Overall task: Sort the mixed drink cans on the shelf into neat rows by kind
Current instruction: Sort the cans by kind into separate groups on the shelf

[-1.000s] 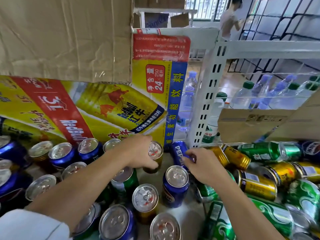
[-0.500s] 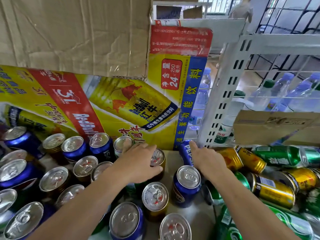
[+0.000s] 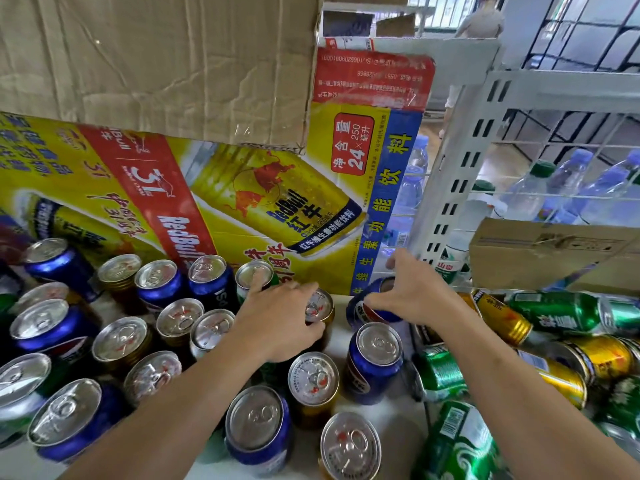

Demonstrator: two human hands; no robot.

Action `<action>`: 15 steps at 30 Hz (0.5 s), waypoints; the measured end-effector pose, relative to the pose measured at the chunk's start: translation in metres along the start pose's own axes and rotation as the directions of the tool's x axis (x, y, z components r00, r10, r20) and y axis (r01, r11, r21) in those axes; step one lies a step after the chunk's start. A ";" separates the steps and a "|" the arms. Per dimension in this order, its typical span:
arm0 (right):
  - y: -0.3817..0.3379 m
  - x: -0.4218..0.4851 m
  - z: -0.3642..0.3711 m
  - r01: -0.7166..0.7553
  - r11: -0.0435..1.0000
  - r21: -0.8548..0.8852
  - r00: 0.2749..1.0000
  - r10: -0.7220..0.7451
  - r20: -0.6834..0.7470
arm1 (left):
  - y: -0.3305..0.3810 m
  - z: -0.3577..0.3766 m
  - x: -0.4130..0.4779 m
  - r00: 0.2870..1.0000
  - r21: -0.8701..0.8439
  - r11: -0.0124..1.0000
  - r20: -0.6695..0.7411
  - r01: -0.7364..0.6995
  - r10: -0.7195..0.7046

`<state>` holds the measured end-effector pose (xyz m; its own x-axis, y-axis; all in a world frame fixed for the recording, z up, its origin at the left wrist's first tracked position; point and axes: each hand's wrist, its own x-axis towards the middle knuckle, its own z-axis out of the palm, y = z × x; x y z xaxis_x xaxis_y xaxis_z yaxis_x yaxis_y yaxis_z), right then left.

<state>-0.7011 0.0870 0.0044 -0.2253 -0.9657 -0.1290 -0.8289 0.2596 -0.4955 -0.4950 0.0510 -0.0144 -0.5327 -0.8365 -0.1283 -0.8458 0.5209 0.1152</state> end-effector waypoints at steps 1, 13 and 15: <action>-0.002 0.001 0.000 0.026 0.999 -0.024 1.000 -0.026 -0.006 | 0.000 0.000 0.000 1.000 -0.007 1.000 0.001 0.002 -0.002; 0.000 0.010 0.017 0.221 0.975 0.034 0.975 -0.222 0.020 | 0.000 -0.003 0.001 1.000 -0.022 1.000 -0.002 0.022 -0.022; 0.002 0.001 0.014 0.212 0.975 0.065 0.977 -0.214 0.022 | 0.001 -0.003 0.000 1.000 -0.022 1.000 0.002 0.021 -0.021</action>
<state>-0.6961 0.0861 -0.0084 -0.0316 -0.9987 -0.0392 -0.8226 0.0483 -0.5666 -0.4957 0.0509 -0.0111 -0.5152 -0.8468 -0.1327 -0.8558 0.4997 0.1338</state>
